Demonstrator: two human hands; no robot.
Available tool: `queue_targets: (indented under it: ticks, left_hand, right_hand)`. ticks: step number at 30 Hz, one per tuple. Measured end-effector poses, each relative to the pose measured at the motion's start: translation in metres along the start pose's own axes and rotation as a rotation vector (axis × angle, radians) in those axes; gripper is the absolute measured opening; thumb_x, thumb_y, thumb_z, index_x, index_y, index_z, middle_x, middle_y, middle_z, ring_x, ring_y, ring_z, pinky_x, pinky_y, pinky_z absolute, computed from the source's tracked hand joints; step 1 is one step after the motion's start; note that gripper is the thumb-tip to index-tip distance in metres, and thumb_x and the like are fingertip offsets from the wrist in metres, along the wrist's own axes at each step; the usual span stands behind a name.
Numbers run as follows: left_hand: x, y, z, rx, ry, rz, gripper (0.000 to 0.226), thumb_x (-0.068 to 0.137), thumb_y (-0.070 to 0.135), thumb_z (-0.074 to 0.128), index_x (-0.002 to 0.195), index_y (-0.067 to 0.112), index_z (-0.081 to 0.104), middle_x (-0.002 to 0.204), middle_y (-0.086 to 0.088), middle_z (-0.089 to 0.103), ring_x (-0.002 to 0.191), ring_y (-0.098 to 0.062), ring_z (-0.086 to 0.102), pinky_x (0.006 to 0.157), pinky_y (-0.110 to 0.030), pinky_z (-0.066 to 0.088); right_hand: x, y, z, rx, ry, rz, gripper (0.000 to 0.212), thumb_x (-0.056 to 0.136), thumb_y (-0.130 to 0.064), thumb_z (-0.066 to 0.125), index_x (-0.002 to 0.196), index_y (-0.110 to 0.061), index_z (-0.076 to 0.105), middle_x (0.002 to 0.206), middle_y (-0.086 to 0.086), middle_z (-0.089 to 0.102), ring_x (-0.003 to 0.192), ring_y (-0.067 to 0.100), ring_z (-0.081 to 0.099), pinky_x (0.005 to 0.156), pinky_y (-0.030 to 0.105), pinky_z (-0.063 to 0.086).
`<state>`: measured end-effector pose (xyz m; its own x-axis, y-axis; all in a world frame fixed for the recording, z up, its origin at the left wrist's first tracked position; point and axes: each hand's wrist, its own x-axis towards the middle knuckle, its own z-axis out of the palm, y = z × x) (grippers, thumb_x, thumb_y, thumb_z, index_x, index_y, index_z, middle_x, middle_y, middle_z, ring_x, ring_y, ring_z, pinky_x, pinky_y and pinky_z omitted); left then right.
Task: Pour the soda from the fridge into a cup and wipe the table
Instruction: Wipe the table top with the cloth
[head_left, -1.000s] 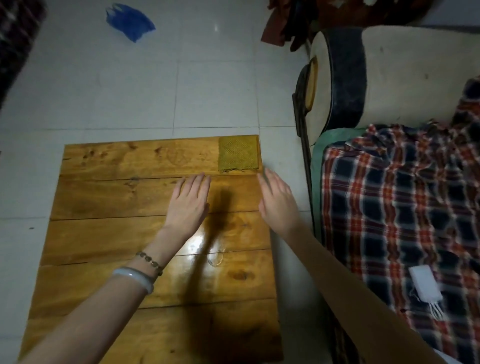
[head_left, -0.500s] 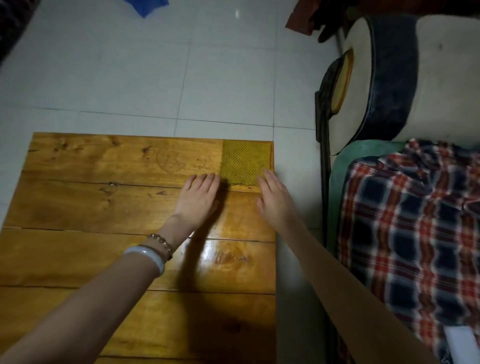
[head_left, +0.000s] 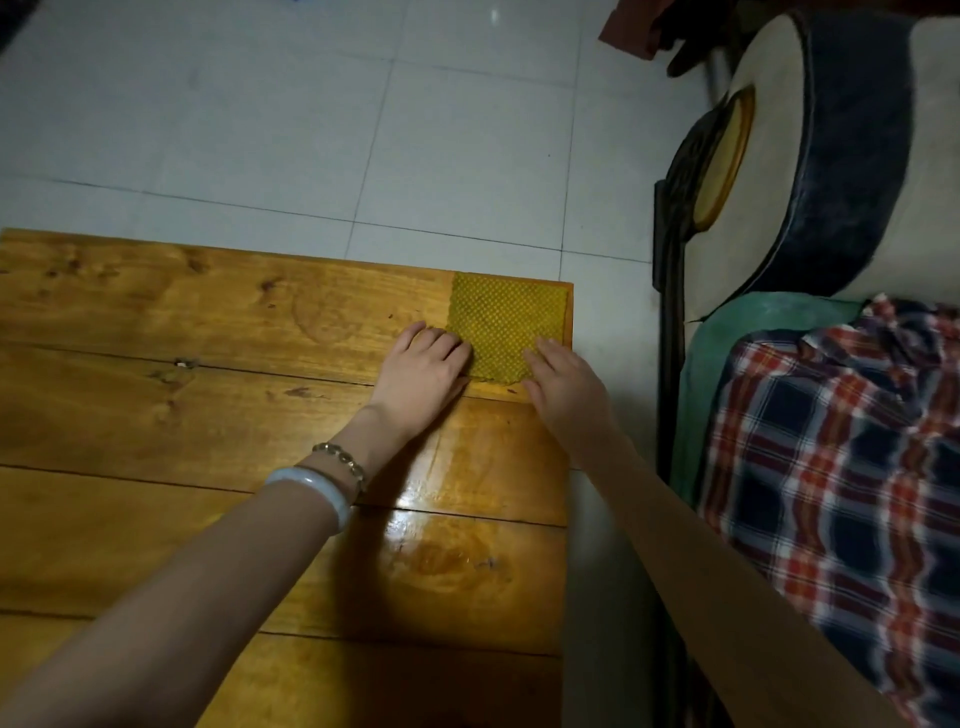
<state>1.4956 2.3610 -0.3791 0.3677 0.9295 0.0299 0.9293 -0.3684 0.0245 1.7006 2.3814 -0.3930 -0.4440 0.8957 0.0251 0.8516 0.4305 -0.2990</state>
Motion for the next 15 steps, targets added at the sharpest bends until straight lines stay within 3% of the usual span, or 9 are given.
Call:
queue_targets:
  ticks: [5,9,10,12,13,15]
  left_hand:
    - [0.007,-0.004,-0.006,0.103,0.09,0.041,0.004,0.078,0.011,0.065,0.081,0.012,0.067,0.074,-0.003,0.066,0.077,-0.026,0.062,0.094,-0.04,0.032]
    - [-0.006,-0.006,-0.015,0.048,0.149,0.022,0.014,0.086,0.02,0.053,0.082,0.012,0.065,0.072,-0.003,0.065,0.077,-0.025,0.062,0.092,-0.039,0.033]
    - [-0.014,-0.006,-0.017,0.035,0.167,0.043,0.016,0.087,0.02,0.053,0.084,0.012,0.066,0.073,-0.003,0.066,0.079,-0.025,0.062,0.093,-0.039,0.033]
    - [-0.032,-0.006,-0.023,0.004,0.196,0.106,0.018,0.089,0.021,0.052,0.087,0.012,0.067,0.075,-0.002,0.066,0.084,-0.025,0.063,0.094,-0.038,0.034]
    - [-0.04,-0.006,-0.028,-0.018,0.204,0.135,0.019,0.09,0.021,0.051,0.088,0.012,0.067,0.077,-0.002,0.067,0.087,-0.025,0.064,0.094,-0.038,0.035]
    - [-0.056,-0.006,-0.037,-0.056,0.209,0.183,0.021,0.092,0.021,0.05,0.091,0.011,0.068,0.081,-0.003,0.068,0.091,-0.025,0.064,0.094,-0.039,0.037]
  right_hand:
    - [0.009,-0.002,-0.002,-0.072,0.106,-0.036,0.017,0.071,-0.007,0.073,0.086,-0.001,0.072,0.09,0.016,0.071,0.082,0.032,0.068,0.073,0.039,0.054]
    - [0.005,-0.016,-0.01,-0.066,0.131,-0.053,0.01,0.071,-0.01,0.065,0.079,-0.004,0.064,0.077,0.011,0.065,0.071,0.028,0.063,0.073,0.034,0.05]
    - [0.0,-0.02,-0.011,-0.058,0.108,-0.07,0.016,0.071,-0.012,0.063,0.085,-0.003,0.063,0.085,0.012,0.065,0.08,0.029,0.063,0.079,0.036,0.049]
    - [-0.012,-0.034,-0.011,-0.008,-0.062,-0.095,0.046,0.075,-0.021,0.062,0.116,-0.002,0.056,0.122,0.017,0.058,0.117,0.033,0.052,0.102,0.043,0.037]
    - [-0.018,-0.042,-0.011,0.017,-0.175,-0.112,0.063,0.079,-0.028,0.062,0.134,-0.003,0.044,0.141,0.016,0.044,0.133,0.03,0.037,0.112,0.043,0.024]
    - [-0.026,-0.062,-0.007,0.045,-0.293,-0.144,0.082,0.084,-0.043,0.059,0.147,-0.009,0.019,0.155,0.009,0.018,0.144,0.023,0.013,0.117,0.038,0.006]
